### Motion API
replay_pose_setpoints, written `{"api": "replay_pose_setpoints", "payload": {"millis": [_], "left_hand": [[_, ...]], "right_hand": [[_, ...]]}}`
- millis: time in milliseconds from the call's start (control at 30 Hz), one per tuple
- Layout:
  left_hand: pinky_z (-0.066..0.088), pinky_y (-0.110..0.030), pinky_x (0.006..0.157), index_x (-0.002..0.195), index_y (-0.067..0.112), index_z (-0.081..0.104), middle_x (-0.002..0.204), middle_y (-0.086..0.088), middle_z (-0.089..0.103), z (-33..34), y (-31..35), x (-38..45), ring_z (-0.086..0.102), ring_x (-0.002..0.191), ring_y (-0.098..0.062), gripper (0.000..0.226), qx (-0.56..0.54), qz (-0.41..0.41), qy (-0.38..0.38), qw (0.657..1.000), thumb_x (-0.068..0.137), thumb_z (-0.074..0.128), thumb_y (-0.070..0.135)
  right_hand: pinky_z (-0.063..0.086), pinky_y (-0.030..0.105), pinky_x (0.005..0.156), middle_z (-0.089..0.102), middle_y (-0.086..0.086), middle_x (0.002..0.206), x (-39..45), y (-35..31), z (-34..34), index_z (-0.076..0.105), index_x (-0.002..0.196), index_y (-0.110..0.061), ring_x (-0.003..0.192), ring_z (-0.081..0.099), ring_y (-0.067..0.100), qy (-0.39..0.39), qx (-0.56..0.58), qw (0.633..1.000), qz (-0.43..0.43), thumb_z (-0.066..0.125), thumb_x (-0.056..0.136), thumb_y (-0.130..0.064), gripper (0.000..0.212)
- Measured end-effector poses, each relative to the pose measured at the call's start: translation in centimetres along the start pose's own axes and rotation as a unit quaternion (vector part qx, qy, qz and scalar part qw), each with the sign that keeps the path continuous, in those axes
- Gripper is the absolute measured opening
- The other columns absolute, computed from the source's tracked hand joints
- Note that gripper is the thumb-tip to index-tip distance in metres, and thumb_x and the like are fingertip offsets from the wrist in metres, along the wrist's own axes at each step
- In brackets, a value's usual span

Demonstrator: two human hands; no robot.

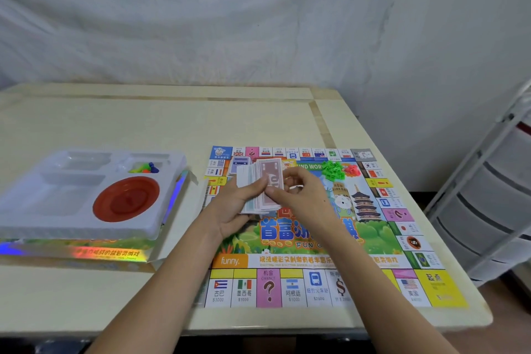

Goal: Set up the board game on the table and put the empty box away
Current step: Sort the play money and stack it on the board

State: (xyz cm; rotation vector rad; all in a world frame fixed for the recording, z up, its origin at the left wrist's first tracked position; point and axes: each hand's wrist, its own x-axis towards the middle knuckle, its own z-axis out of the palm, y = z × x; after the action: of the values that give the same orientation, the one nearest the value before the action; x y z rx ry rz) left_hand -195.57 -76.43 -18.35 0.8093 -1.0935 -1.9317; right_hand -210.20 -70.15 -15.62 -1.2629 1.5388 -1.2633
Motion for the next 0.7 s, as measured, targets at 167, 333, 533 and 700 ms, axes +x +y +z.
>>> {"api": "replay_pose_setpoints", "payload": {"millis": [167,333,533,700], "left_hand": [[0.059,-0.038,0.068,0.123,0.007,0.059,0.112,-0.019,0.07,-0.5,-0.7,-0.1,0.07,0.094,-0.032,0.038,-0.01,0.009,-0.002,1.0,0.089,0.054,-0.009],[0.059,-0.039,0.072,0.125,0.004,0.058,0.115,-0.02,0.069,-0.5,-1.3,0.2,0.07,0.098,-0.033,0.049,0.001,0.037,0.034,0.999,0.078,0.067,-0.004],[0.053,-0.05,0.092,0.127,0.003,0.057,0.119,-0.023,0.067,-0.7,-1.6,0.5,0.065,0.11,-0.04,0.055,0.003,0.052,0.051,0.997,0.075,0.073,-0.002],[0.056,-0.045,0.078,0.127,0.003,0.056,0.116,-0.023,0.068,-0.9,-1.6,0.6,0.067,0.102,-0.039,0.044,0.022,0.034,0.046,0.998,0.086,0.055,-0.013]], "right_hand": [[0.06,0.042,0.083,0.076,-0.001,0.091,0.6,1.3,-0.1,0.069,0.097,-0.023,0.082,0.074,0.015,0.045,0.048,0.998,0.024,0.067,0.089,-0.009,0.016],[0.059,0.045,0.082,0.076,-0.002,0.09,0.7,1.6,-0.2,0.071,0.093,-0.029,0.084,0.074,0.017,0.052,0.065,0.996,0.029,0.064,0.092,-0.012,0.018],[0.059,0.051,0.079,0.075,0.002,0.085,0.5,1.5,-0.3,0.074,0.092,-0.021,0.08,0.073,0.025,0.029,0.022,0.999,0.023,0.067,0.089,-0.022,0.008],[0.056,0.057,0.075,0.073,0.011,0.083,0.5,2.1,-0.3,0.071,0.089,-0.018,0.082,0.07,0.036,0.073,0.014,0.997,0.027,0.066,0.088,-0.017,0.005]]}}
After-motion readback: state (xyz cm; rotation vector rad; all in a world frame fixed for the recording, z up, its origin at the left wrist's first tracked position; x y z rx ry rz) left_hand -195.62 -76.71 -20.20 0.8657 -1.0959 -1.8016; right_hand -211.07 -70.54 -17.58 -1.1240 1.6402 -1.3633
